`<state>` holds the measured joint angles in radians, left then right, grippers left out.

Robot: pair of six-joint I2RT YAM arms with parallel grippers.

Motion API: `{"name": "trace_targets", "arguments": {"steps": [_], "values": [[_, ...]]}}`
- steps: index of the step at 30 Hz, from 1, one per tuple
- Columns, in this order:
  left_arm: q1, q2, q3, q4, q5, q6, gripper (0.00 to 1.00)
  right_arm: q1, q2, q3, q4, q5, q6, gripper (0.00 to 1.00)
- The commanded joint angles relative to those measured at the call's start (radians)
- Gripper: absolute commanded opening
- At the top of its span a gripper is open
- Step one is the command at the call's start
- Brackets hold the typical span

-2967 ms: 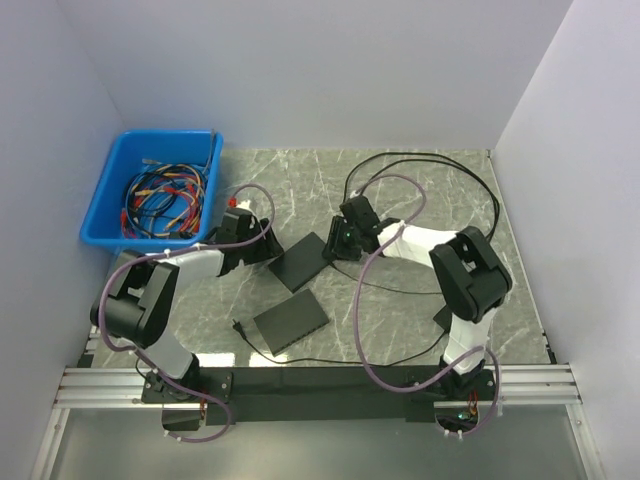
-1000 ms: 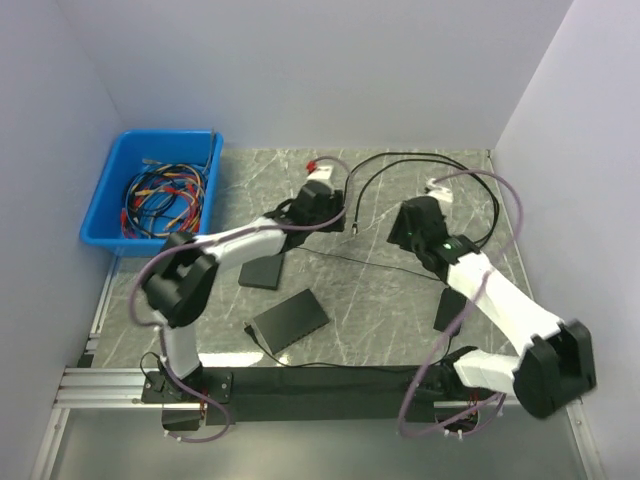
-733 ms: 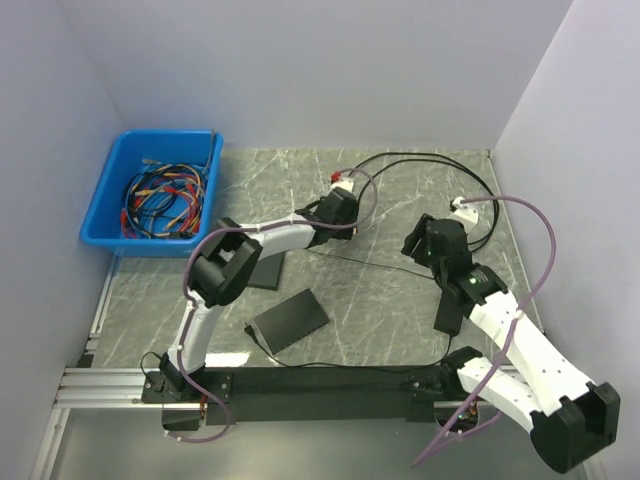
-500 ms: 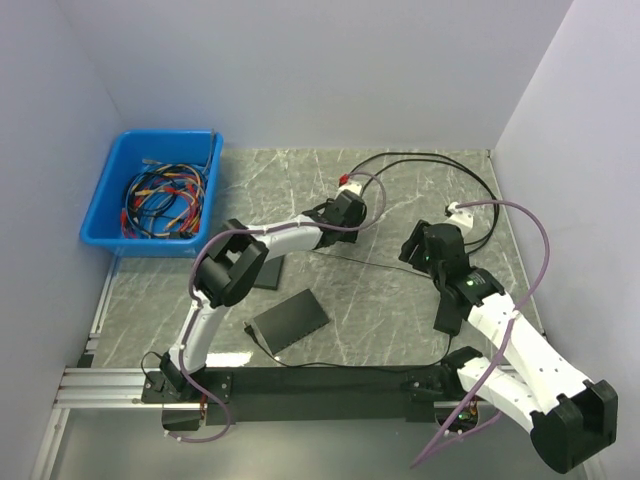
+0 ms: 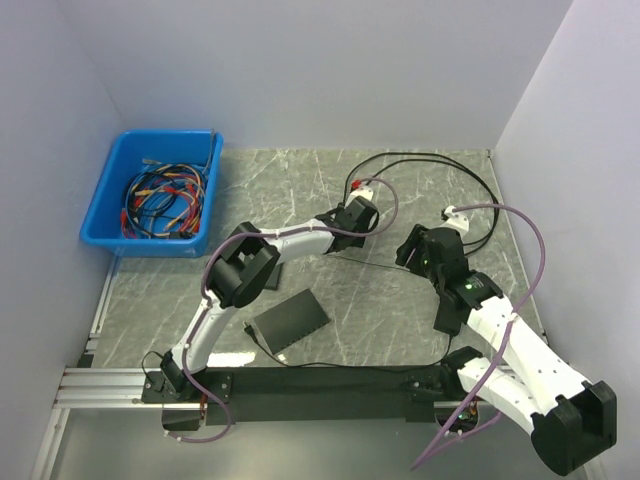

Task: Insert the plug into the switch port

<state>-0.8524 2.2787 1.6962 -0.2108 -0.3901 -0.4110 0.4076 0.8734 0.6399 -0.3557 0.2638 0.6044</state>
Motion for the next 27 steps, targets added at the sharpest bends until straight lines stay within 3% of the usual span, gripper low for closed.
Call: {"name": "trace_targets", "arguments": {"steps": [1, 5, 9, 11, 12, 17, 20, 25, 27], "values": [[0.000, 0.030, 0.060, -0.016, -0.027, 0.015, 0.46, -0.003, -0.025, -0.006, 0.040, -0.003, -0.009, 0.66], [0.000, 0.051, 0.086, -0.022, -0.033, 0.020, 0.43, -0.003, -0.021, -0.011, 0.043, -0.008, -0.008, 0.66], [0.000, 0.080, 0.114, -0.039, -0.029, 0.028, 0.34, -0.004, -0.019, -0.013, 0.046, -0.008, -0.008, 0.66], [0.000, 0.087, 0.115, -0.035, -0.012, 0.038, 0.08, -0.003, -0.017, -0.016, 0.052, -0.009, -0.009, 0.67], [0.000, 0.087, 0.115, -0.035, -0.001, 0.037, 0.00, -0.004, -0.011, -0.017, 0.054, -0.011, -0.006, 0.66], [0.009, 0.047, 0.089, -0.032, 0.036, 0.047, 0.00, -0.001, -0.004, -0.009, 0.044, -0.009, -0.006, 0.66], [0.041, -0.053, 0.033, -0.024, 0.141, 0.044, 0.00, -0.003, -0.036, 0.015, 0.034, -0.027, -0.028, 0.66], [0.121, -0.260, -0.059, -0.053, 0.490, 0.026, 0.00, -0.001, -0.171, 0.029, 0.098, -0.226, -0.137, 0.65], [0.136, -0.339, -0.099, -0.078, 0.551, 0.031, 0.00, 0.000, -0.226, 0.024, 0.141, -0.297, -0.152, 0.65]]}}
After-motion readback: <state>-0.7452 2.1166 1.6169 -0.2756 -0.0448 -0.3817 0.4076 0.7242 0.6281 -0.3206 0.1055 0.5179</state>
